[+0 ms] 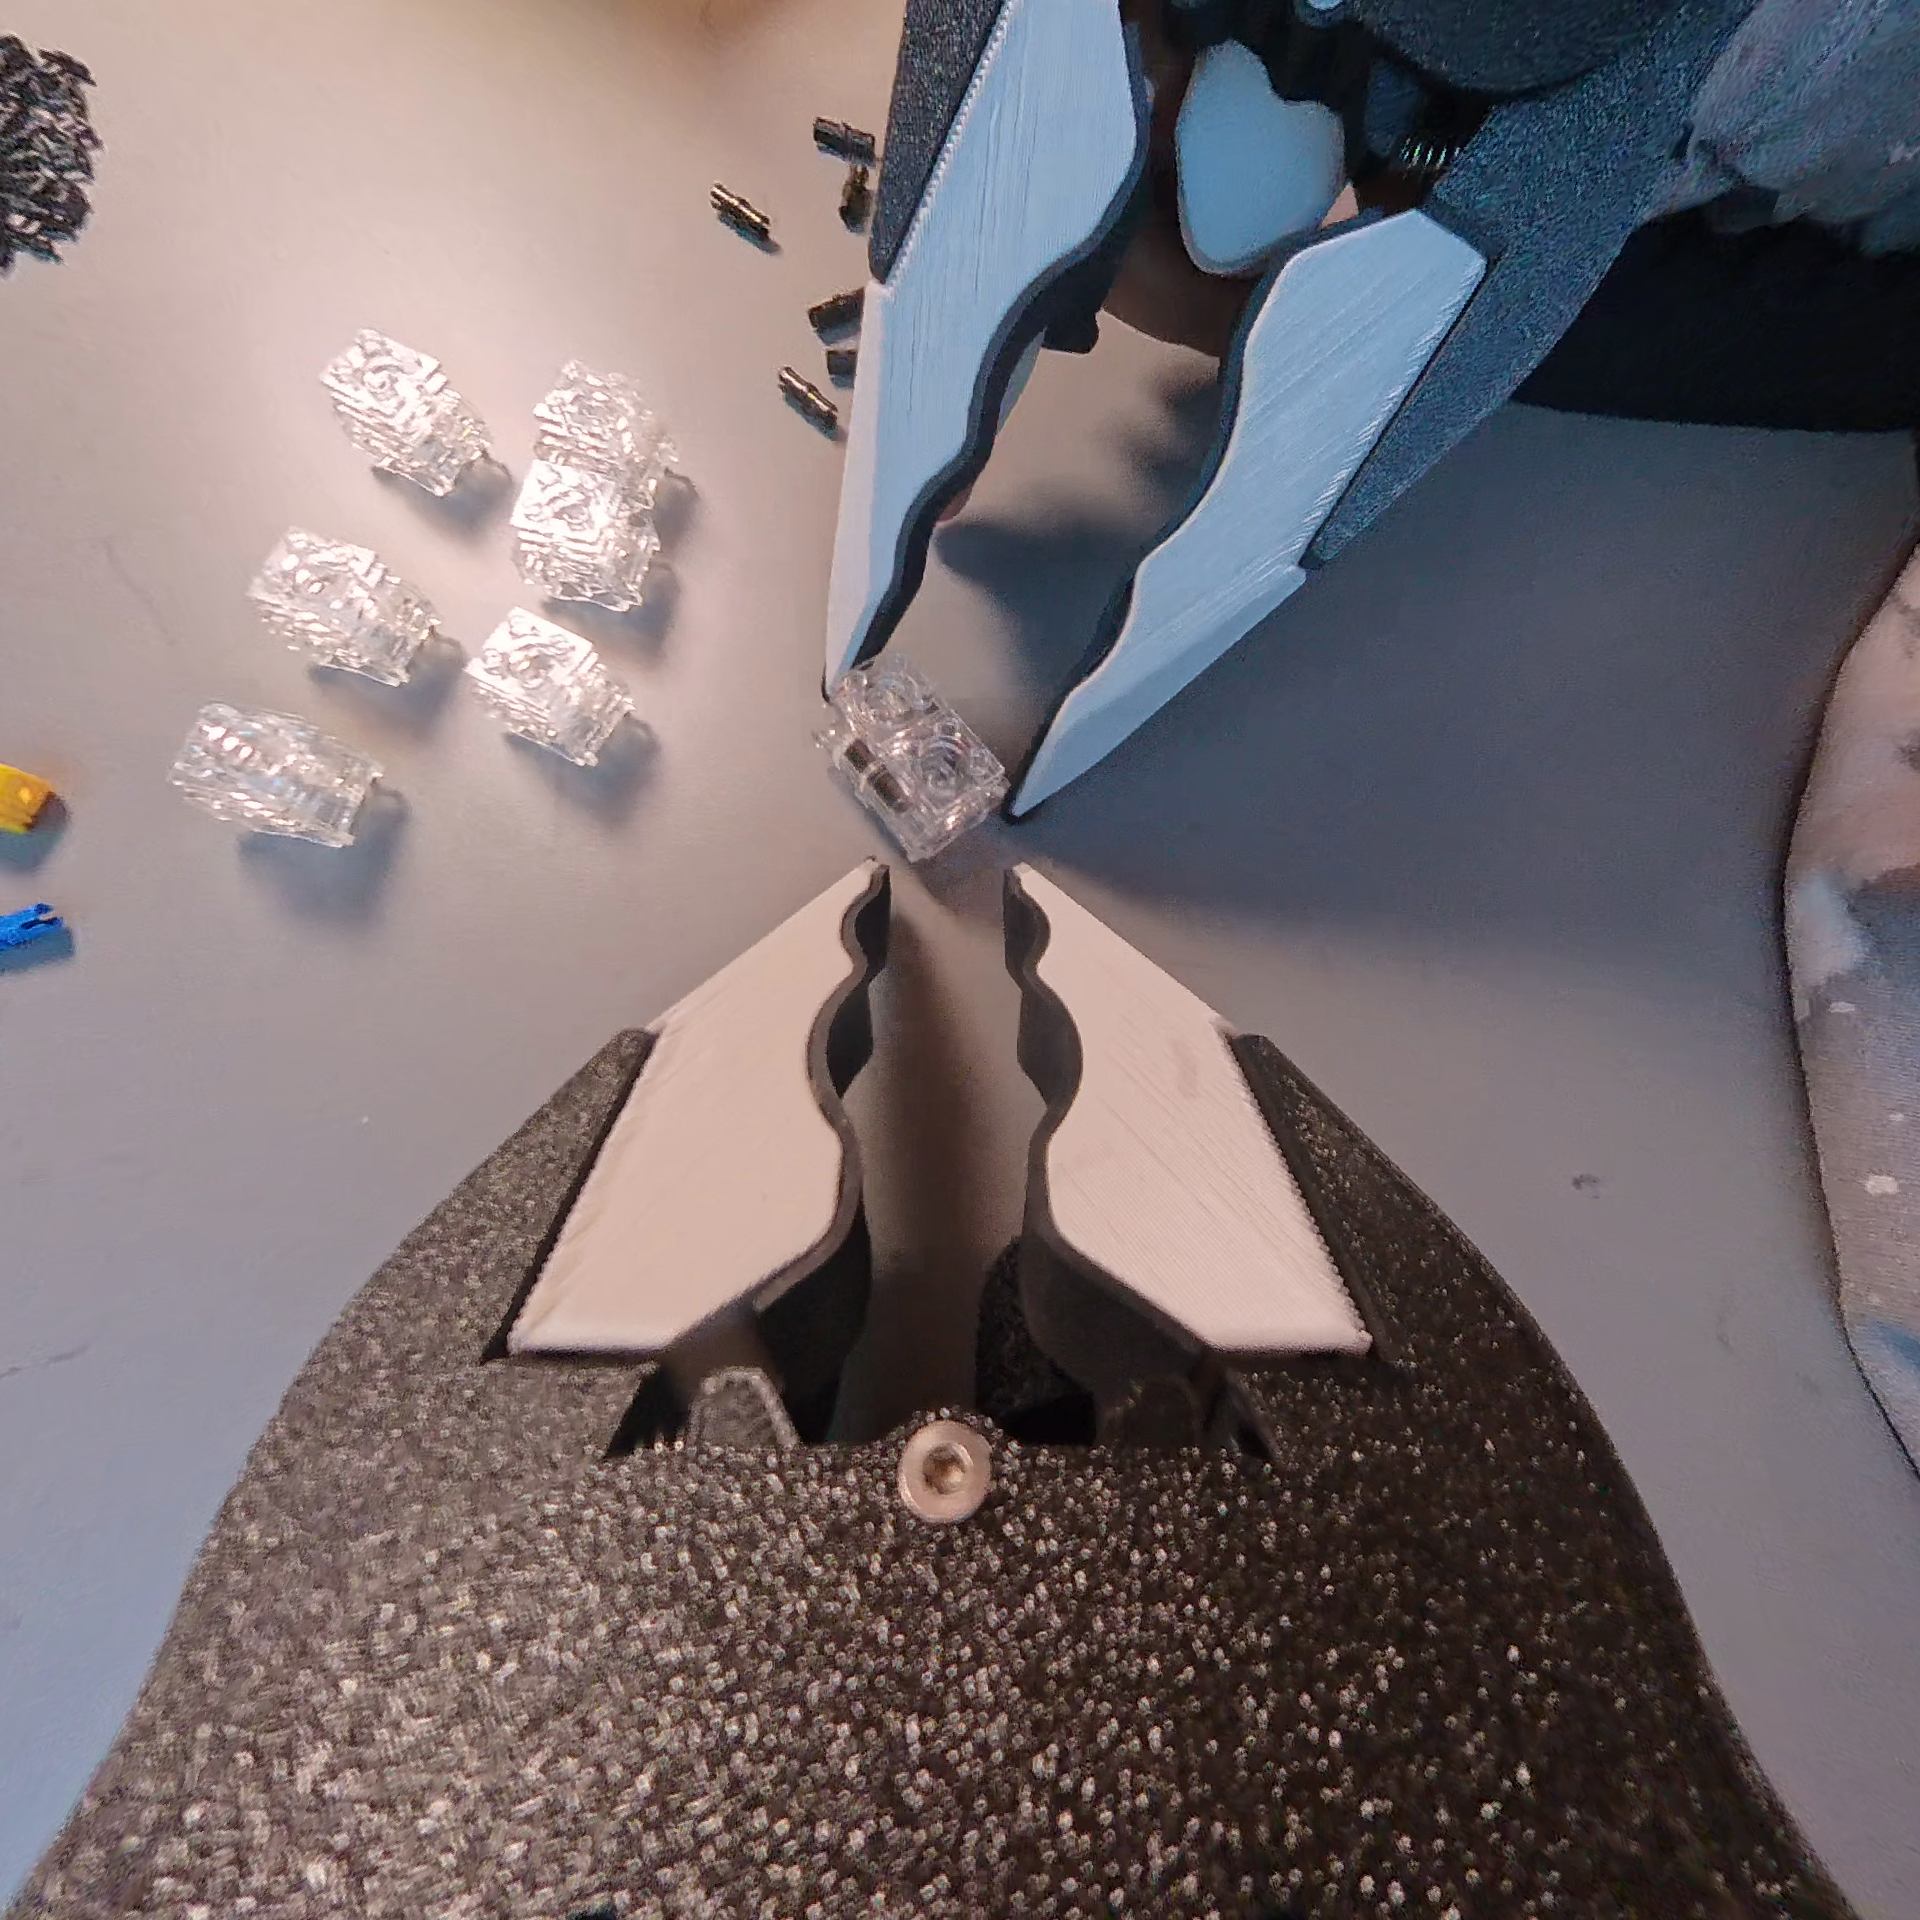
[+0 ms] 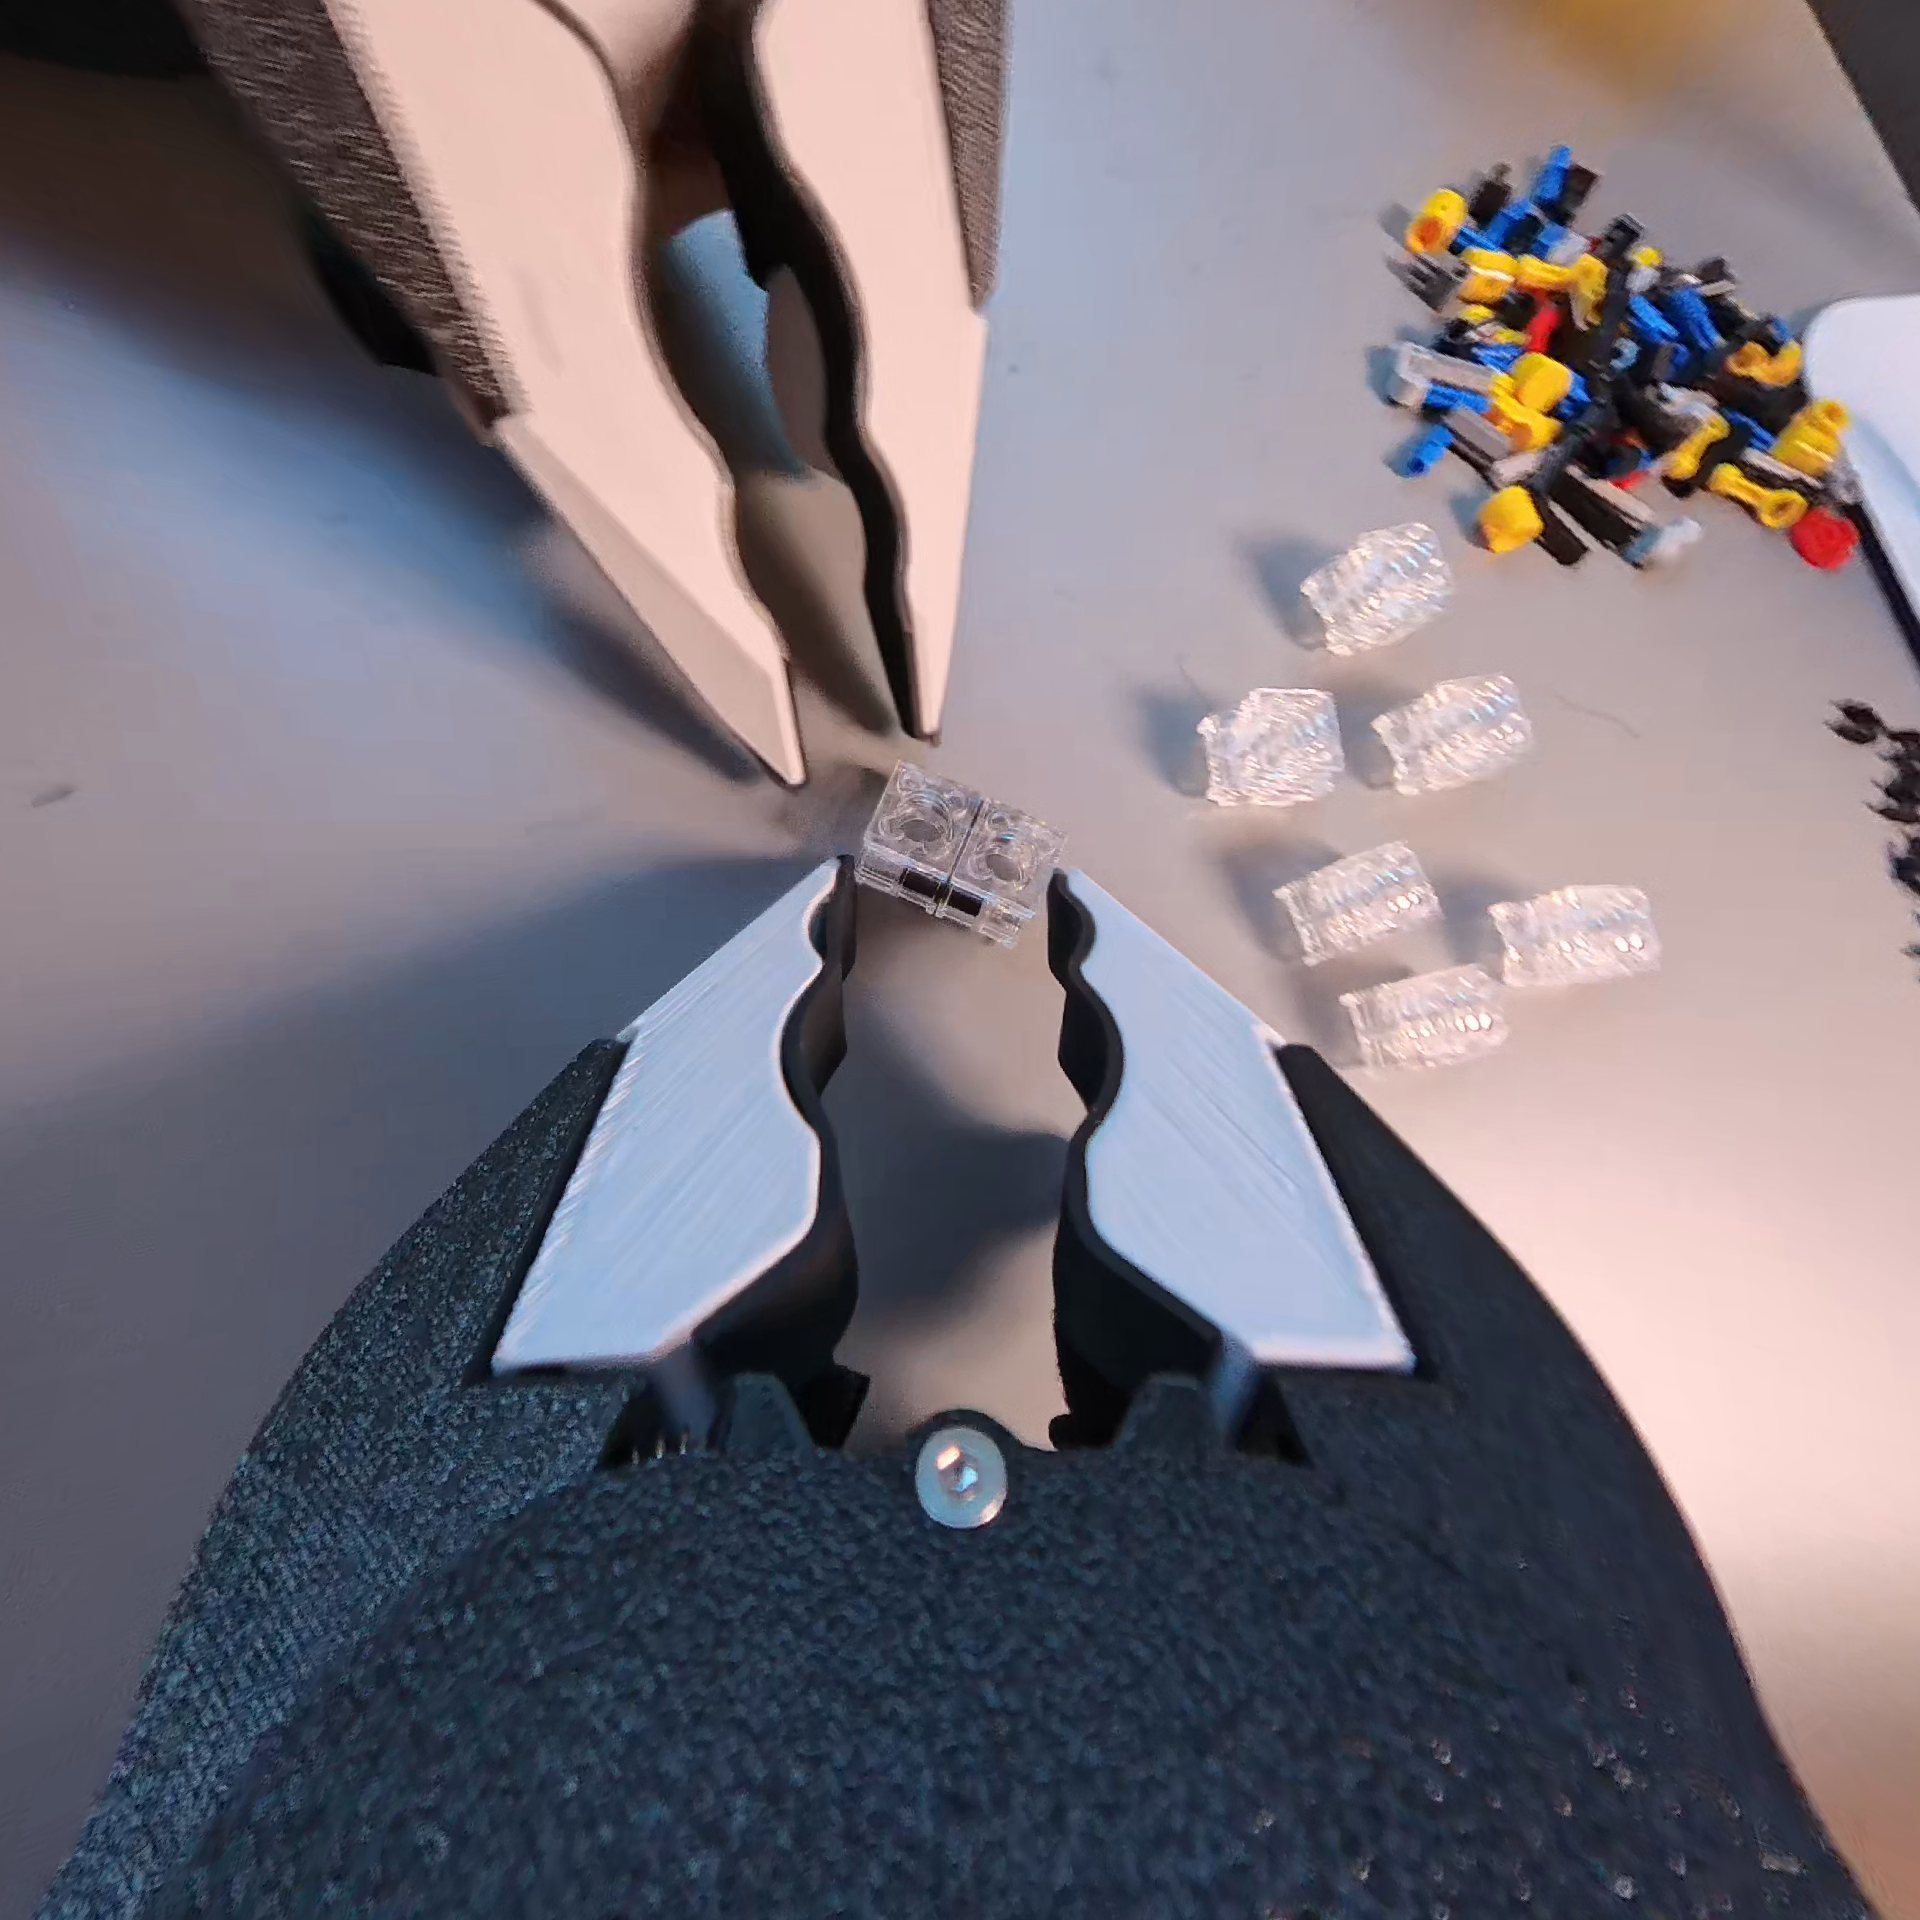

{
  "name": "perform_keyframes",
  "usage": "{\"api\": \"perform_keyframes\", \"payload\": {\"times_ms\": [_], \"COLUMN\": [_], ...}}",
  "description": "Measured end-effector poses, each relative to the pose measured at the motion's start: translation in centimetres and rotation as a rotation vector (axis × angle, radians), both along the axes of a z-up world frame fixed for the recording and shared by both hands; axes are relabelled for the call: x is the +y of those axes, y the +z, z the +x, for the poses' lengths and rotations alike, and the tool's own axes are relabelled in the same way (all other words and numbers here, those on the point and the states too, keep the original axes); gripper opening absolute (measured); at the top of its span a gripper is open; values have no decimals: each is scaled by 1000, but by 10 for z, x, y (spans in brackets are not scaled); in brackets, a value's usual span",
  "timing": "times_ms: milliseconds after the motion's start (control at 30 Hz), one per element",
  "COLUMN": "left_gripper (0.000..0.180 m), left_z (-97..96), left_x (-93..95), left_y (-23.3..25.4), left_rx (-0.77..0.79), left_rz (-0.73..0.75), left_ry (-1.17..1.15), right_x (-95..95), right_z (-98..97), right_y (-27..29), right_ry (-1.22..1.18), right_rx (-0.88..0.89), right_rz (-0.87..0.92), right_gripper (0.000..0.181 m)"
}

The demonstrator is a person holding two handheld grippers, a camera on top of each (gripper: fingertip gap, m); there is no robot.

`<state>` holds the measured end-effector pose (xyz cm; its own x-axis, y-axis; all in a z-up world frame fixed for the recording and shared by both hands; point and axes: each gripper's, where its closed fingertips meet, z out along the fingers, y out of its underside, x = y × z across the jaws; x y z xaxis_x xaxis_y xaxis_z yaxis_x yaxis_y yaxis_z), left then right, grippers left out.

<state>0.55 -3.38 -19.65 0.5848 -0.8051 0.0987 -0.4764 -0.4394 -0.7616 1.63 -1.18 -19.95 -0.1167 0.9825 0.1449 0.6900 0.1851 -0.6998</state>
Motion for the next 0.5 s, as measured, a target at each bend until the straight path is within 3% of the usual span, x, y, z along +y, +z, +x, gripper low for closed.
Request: {"api": "perform_keyframes", "payload": {"times_ms": [233, 500], "left_gripper": [23, 23], "left_z": [-1, 5], "left_x": [8, 4], "left_y": [7, 3], "left_rx": [-57, -19], "left_rz": [12, 26], "left_ry": [50, 21], "right_x": [1, -8], "right_z": [5, 14], "right_y": [-1, -1], "right_ry": [-27, 21], "right_rx": [-22, -59], "right_rz": [-37, -85], "right_gripper": [38, 33]}}
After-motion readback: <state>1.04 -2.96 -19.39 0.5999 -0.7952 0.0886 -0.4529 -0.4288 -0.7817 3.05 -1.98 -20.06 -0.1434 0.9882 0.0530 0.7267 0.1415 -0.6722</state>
